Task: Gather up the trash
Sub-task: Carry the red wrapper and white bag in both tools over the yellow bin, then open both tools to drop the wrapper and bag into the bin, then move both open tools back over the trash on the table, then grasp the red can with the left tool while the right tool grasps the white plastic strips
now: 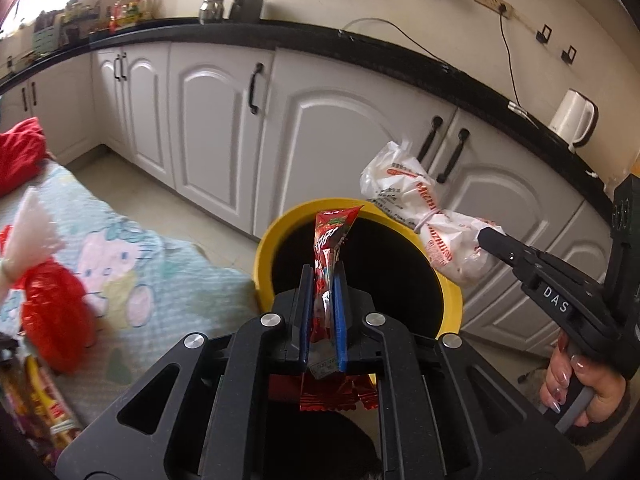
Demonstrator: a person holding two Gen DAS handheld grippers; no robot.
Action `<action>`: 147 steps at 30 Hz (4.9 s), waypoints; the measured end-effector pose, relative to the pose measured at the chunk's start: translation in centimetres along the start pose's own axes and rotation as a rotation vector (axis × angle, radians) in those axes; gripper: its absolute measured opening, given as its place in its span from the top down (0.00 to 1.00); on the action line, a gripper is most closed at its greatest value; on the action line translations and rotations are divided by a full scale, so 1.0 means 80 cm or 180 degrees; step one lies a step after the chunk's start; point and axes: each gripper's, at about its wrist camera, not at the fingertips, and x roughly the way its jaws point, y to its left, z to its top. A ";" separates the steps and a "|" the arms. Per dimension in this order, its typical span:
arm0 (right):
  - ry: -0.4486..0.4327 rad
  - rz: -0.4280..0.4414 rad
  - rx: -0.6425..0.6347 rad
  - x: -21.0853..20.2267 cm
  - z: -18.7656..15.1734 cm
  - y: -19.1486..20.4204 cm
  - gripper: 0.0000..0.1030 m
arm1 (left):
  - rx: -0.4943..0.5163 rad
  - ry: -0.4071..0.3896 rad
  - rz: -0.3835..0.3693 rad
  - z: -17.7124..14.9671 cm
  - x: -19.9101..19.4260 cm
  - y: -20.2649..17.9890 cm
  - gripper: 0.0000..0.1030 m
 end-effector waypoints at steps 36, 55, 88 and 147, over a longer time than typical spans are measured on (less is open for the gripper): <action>0.0169 -0.0106 0.0432 0.013 -0.013 -0.031 0.60 | -0.0289 0.0084 0.0368 0.005 0.017 0.037 0.11; 0.0023 0.0343 -0.0030 -0.021 0.010 0.069 0.52 | -0.0579 -0.0426 0.0853 0.002 -0.104 0.116 0.11; 0.0266 0.1421 -0.0653 0.035 0.050 0.289 0.40 | -0.1539 -0.0719 0.1398 -0.027 -0.231 0.303 0.11; 0.0314 0.1813 -0.0667 0.061 0.064 0.338 0.92 | -0.2171 -0.0379 0.0793 -0.021 -0.211 0.362 0.75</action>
